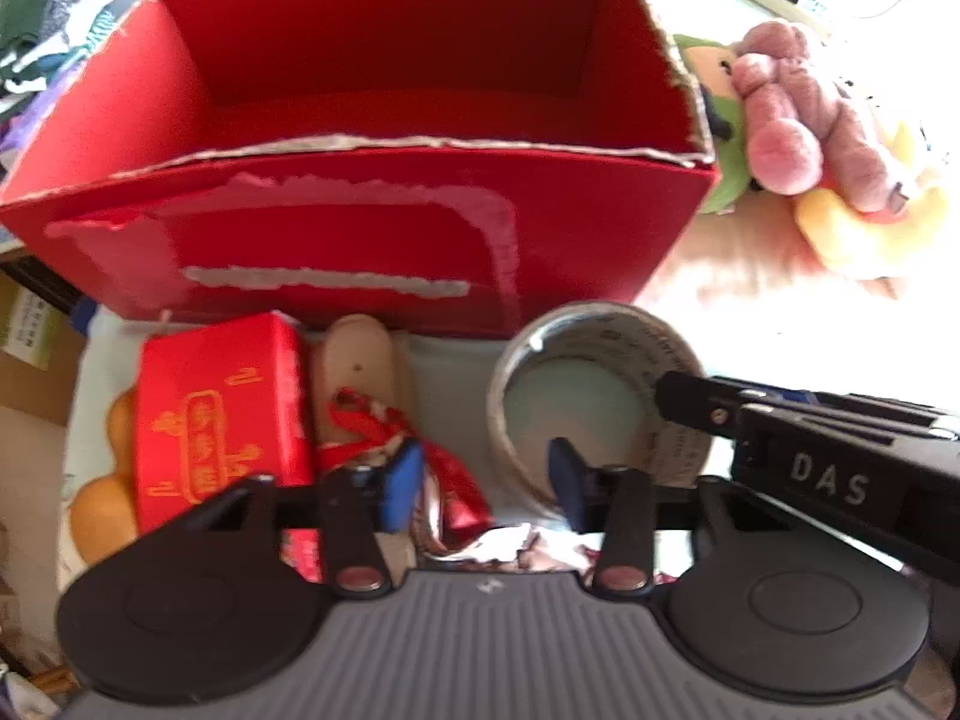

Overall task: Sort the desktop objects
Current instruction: 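Carry the brown tape in the left tool while the right carries clear tape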

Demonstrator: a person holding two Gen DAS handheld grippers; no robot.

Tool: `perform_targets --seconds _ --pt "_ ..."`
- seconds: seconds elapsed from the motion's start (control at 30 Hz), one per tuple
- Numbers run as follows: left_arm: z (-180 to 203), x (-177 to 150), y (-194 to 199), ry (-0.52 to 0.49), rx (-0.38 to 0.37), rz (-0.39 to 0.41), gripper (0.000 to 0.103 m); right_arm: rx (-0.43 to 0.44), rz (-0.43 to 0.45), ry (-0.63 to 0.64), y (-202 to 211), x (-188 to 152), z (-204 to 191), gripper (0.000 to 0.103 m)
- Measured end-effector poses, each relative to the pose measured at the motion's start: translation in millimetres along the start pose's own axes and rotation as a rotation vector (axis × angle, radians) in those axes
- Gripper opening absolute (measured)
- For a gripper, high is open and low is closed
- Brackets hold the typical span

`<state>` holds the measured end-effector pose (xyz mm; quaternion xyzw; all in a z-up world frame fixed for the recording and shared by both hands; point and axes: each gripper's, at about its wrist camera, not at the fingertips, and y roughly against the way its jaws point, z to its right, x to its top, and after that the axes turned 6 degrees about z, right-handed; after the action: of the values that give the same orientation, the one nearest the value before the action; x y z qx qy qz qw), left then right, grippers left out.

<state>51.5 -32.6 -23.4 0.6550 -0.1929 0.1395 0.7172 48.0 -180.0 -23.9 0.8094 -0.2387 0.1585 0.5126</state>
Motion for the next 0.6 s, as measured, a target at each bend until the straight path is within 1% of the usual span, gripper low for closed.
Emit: perform_targets --seconds 0.03,0.07,0.13,0.2,0.3,0.37,0.47,0.6 --pt "1 1 0 0.009 -0.032 -0.005 0.022 0.011 0.001 0.008 1 -1 0 0.013" --pt "3 2 -1 0.013 -0.048 -0.009 0.021 0.008 0.003 0.019 3 -1 -1 0.013" --pt "8 3 -1 -0.002 -0.037 -0.006 0.02 0.002 0.003 0.032 5 -2 0 0.013" --pt "12 4 -1 0.0 -0.047 0.0 0.019 0.001 0.002 0.015 5 -2 2 0.013" --pt "10 -5 -1 -0.016 -0.061 -0.032 0.019 -0.011 0.015 0.012 12 -2 10 0.013" --pt "17 -9 0 -0.041 -0.053 -0.032 0.019 -0.021 0.021 0.016 16 -2 13 0.013" --pt "32 -7 -2 -0.081 -0.037 -0.021 0.019 -0.035 0.037 0.015 23 -3 20 0.012" --pt "51 -5 10 -0.122 -0.051 0.017 0.019 -0.051 0.083 0.014 38 0 29 0.012"
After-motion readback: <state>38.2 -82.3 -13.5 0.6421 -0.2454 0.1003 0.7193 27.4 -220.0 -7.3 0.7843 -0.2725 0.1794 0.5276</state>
